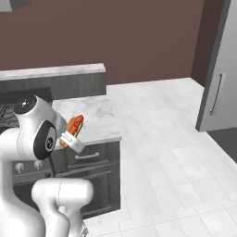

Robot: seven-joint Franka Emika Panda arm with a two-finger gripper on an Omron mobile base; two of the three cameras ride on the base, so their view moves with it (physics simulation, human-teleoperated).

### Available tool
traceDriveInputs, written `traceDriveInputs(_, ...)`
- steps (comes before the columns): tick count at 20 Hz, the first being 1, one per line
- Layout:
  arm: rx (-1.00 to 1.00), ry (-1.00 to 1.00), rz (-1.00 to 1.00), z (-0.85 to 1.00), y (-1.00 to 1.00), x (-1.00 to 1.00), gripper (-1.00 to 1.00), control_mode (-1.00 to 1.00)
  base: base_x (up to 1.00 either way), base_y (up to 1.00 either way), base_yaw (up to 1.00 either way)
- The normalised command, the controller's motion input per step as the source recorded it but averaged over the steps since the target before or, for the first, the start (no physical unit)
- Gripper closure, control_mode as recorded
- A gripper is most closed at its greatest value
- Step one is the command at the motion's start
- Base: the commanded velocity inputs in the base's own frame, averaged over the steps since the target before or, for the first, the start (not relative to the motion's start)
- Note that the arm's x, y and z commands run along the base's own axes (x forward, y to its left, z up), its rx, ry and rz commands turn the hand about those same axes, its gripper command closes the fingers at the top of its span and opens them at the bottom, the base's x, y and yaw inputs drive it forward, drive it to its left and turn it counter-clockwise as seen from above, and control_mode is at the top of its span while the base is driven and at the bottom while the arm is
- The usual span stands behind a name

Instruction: Place the cold items (lime and tomato) from the fridge in one tupperware on the dining counter. Place the warm items (hot dog and kebab skewer) in the stove area in another tupperware.

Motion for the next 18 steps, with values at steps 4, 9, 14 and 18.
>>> traceDriveInputs(4,0.00,0.00,0.00,0.00,0.00,0.00,1.00,1.00,0.16,-0.94,0.04)
traceDriveInputs(9,0.00,0.00,0.00,0.00,0.00,0.00,1.00,1.00,0.28,-0.69,0.13)
traceDriveInputs(14,0.00,0.00,0.00,0.00,0.00,0.00,1.00,1.00,0.31,-0.54,0.19)
traceDriveInputs(18,0.00,0.00,0.00,0.00,0.00,0.00,1.00,1.00,0.36,-0.47,0.20)
